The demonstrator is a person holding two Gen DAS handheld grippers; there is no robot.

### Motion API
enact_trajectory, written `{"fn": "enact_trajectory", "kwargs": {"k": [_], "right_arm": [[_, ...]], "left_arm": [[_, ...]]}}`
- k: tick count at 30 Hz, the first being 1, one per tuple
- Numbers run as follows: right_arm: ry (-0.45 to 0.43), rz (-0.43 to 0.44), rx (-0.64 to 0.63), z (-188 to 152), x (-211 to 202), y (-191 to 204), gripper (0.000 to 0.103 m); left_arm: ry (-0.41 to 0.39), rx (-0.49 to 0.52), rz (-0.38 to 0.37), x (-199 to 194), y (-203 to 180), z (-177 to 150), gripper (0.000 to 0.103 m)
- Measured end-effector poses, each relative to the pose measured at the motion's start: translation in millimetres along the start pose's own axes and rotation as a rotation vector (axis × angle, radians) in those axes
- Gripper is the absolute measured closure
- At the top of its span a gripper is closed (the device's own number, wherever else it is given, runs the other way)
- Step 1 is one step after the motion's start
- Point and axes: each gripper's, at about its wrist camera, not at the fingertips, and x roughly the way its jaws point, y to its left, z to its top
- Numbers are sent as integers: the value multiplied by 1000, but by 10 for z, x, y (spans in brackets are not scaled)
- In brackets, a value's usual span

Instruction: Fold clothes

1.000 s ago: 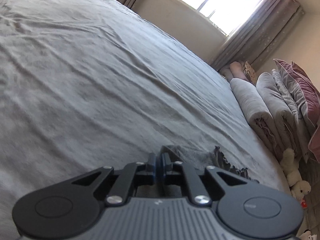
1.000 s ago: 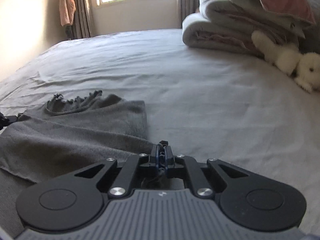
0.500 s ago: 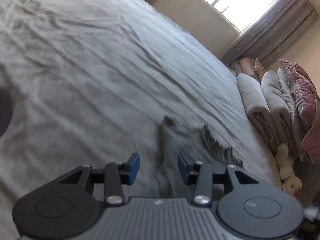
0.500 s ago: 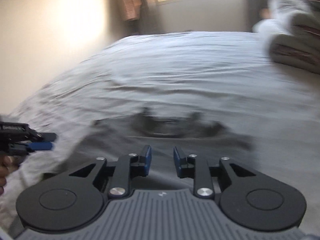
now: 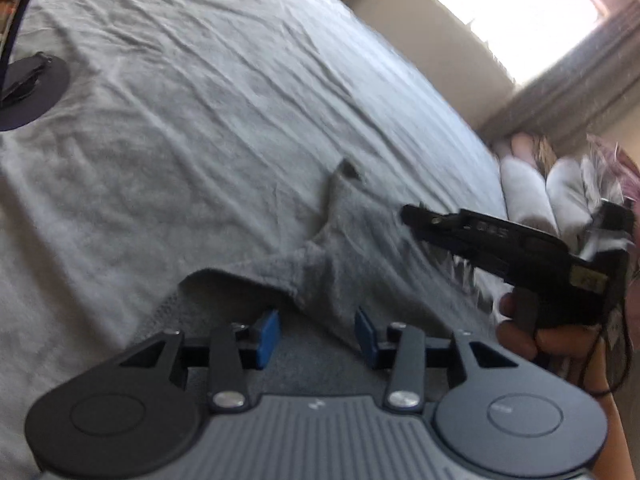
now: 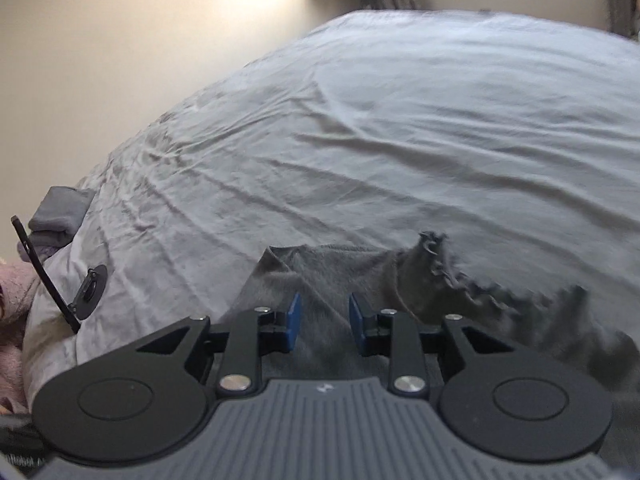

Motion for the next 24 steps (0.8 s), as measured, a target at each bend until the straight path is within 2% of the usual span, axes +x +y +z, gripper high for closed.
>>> {"fn": "enact_trajectory", "kwargs": {"k": [5,7,9,11,12,15,20,24], "right_arm": [[72,103,23,148,237,-148,67],[93,149,34,180,286,-185,67],[103,195,42,204,305,-201,68],[108,236,36,216,305,-187,72],[113,250,30,223,308,-174,79],[108,233,5,224,327,-115,95],[52,224,1,270,366,-39,96],[12,217,-2,362,444,67,96]], "left_arm": [[-91,-18,24,29,-8,-95,66],[-110,-10,30,31,-24,-118,74],[-104,-15,26,41,-17,-123,87],[-96,-29,22,40,5,-128,92],[-97,-37,22,36,19,-122,97],[-104,-55,14,16,46,-94,101],[-180,-59,34,-107,52,-45,102],[-223,-110,71,-160,144,37,102]]}}
